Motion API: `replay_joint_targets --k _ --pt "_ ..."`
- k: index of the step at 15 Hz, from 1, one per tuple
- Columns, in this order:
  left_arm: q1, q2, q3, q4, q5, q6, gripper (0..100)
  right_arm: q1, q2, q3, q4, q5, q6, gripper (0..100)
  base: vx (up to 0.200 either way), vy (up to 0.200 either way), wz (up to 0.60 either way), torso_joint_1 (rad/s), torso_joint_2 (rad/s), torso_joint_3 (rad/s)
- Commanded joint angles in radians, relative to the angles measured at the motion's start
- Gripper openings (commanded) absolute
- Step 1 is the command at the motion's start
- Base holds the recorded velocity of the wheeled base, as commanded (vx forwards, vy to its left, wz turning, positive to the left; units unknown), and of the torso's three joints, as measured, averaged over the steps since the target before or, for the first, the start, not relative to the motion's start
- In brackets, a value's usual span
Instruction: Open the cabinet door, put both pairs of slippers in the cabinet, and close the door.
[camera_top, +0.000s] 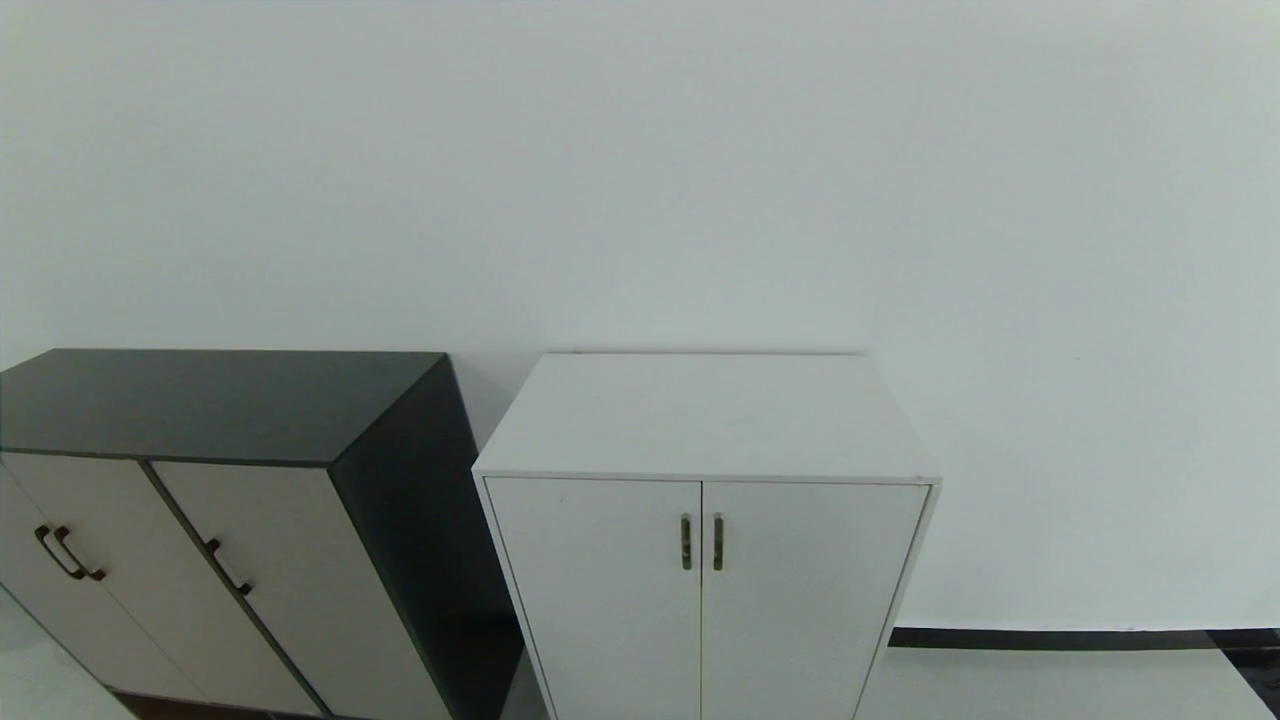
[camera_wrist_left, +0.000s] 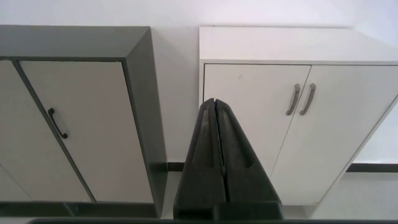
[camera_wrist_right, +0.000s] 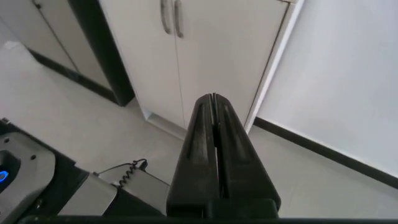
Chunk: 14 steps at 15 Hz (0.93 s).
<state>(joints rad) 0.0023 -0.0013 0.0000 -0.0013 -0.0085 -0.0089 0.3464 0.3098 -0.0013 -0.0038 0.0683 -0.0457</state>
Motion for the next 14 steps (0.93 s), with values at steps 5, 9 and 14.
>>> replay_joint_targets --k 5,9,14 --pt "0.001 0.001 0.000 0.000 -0.001 0.000 0 -0.250 -0.051 0.000 0.001 -0.024 0.014 0 0.000 0.000 0.00 0.000 0.00 0.000" --pt "0.001 0.001 0.000 0.000 -0.001 0.000 0 -0.337 -0.176 0.001 -0.001 -0.024 0.017 0 0.000 0.000 0.00 0.000 0.00 0.000" --pt "0.001 0.001 0.000 0.000 -0.001 0.000 0 -0.340 -0.308 0.001 0.002 -0.036 0.035 0 0.000 0.000 0.00 0.000 0.00 0.000"
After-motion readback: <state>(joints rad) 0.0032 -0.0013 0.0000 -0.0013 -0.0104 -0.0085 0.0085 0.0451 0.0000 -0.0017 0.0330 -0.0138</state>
